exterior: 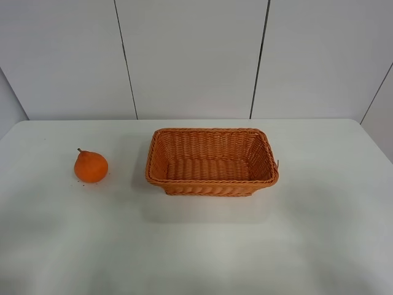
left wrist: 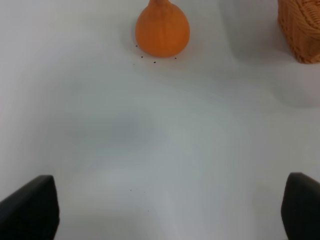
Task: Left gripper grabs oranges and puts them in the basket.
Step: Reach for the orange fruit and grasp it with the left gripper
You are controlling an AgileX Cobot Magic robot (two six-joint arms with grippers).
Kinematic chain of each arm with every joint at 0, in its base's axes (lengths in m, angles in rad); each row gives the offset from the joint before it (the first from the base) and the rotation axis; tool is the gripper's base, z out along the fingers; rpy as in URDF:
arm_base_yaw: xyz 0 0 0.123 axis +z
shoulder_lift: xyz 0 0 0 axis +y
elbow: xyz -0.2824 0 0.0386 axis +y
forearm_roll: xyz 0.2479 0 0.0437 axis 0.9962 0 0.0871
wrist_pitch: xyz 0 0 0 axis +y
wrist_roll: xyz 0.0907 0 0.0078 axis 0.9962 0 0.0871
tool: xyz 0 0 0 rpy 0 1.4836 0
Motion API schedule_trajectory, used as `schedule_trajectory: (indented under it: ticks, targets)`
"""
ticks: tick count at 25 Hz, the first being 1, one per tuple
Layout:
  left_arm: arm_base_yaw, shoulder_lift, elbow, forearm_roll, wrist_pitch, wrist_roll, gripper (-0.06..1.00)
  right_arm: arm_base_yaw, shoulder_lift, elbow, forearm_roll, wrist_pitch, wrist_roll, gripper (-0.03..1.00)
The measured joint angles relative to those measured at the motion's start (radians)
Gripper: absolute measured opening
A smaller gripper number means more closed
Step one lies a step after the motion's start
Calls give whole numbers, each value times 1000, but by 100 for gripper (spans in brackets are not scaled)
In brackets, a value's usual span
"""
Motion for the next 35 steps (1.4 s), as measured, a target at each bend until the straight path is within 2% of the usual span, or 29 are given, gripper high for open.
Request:
schedule_trajectory:
  ticks: [21, 26, 35]
  targets:
    - [0, 2, 0, 0, 0, -1, 99, 0, 0, 0, 0, 0, 0, 69]
    - [0, 144, -13, 0, -15, -1, 99, 0, 0, 0, 0, 0, 0, 69]
    - [0, 608, -120, 70, -300, -5, 99, 0, 0, 0, 0, 0, 0, 69]
